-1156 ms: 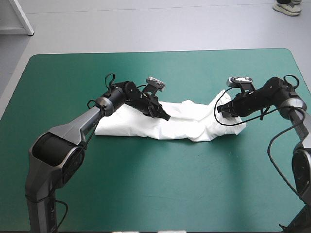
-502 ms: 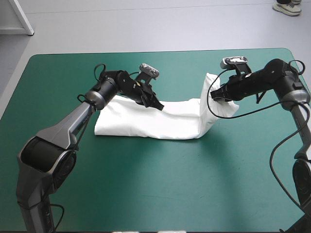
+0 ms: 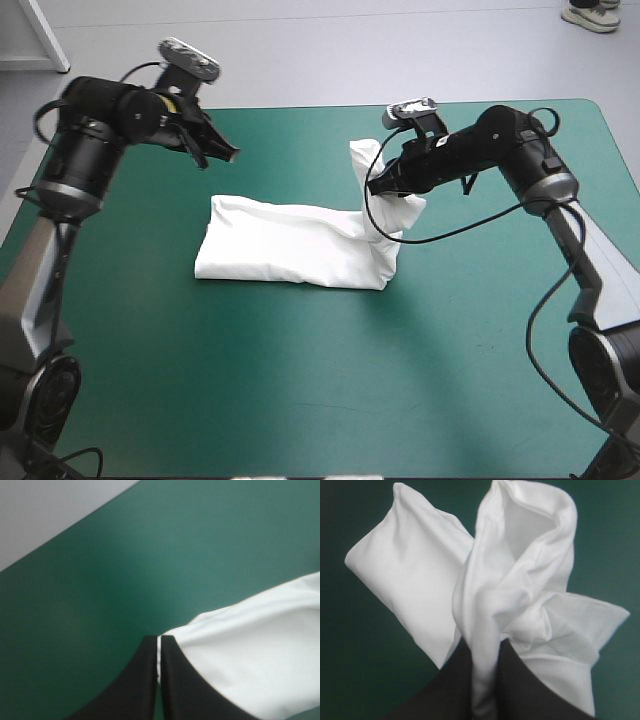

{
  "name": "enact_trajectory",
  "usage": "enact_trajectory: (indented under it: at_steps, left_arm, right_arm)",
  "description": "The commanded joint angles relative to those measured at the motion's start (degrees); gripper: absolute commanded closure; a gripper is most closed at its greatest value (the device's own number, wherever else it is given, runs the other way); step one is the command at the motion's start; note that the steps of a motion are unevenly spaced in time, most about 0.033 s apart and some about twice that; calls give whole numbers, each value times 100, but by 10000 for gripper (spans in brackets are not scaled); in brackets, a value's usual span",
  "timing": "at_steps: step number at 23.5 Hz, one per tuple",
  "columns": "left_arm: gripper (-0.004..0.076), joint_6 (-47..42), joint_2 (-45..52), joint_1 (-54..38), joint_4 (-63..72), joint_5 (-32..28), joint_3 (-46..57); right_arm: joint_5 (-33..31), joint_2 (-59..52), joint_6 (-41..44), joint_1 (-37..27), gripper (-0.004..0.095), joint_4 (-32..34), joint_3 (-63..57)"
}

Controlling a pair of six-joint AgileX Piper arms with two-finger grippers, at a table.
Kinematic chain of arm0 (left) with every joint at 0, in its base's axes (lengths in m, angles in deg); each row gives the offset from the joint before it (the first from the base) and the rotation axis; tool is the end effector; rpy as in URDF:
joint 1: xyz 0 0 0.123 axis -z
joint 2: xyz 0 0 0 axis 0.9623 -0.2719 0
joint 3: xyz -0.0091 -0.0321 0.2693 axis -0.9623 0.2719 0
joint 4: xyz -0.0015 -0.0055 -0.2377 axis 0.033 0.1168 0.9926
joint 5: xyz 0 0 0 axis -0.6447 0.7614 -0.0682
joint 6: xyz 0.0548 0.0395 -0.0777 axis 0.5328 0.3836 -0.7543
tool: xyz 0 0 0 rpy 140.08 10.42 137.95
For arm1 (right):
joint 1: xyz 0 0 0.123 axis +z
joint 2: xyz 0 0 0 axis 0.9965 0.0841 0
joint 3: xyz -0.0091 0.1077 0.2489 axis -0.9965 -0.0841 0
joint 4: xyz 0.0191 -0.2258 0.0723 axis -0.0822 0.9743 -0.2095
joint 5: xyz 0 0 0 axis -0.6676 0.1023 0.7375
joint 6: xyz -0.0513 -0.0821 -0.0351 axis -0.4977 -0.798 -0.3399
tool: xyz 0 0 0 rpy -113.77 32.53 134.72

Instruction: Fold the cloth

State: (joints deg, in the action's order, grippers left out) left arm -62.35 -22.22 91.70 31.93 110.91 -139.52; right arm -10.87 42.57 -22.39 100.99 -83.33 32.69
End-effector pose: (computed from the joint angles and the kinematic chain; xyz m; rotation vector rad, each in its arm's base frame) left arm 0.3434 -0.1043 0.4175 0.7069 2.2276 0.0507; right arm 0.3519 0.1516 0.3408 -0.6851 2.3460 0.6952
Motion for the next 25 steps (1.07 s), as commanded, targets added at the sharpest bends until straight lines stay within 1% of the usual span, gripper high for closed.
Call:
enact_trajectory:
  at_steps: [1,4,5,8,9,11,13,17,21,23,25]
  left_arm:
    - [705,-92,710,-392,-61,-135,-206]
    - [705,-92,1045,-589,-61,-72,-206]
    - [705,-92,1107,-589,-74,-44,-206]
    - [705,-92,1137,-589,-74,14,-206]
    - [705,-92,1137,-589,-62,65,-206]
    - [705,-92,1137,-589,-62,87,-206]
    - [705,-92,1137,-589,-62,87,-206]
    - [705,-92,1125,-589,-36,87,-206]
    - [705,-92,1111,-589,-13,87,-206]
    - [705,-92,1078,-589,-13,137,-206]
    - [705,-92,1067,-589,1,136,-183]
  right_arm:
    - [58,156,73,311,923,-267,608]
    - [58,730,232,808,923,-267,1356]
    - [30,1062,355,1005,923,-267,1780]
    - [-101,1553,563,1253,923,-245,2463]
    - [-261,1869,670,1407,923,-230,2920]
    - [-415,2291,795,1599,923,-218,3445]
    - [-426,2622,876,1766,923,-207,3832]
    - [-402,2970,918,1948,923,-309,4249]
    - [-215,3000,892,2004,921,-309,4284]
    - [-148,3000,801,2028,881,-422,4284]
    - [-161,3000,587,2028,774,-767,4284]
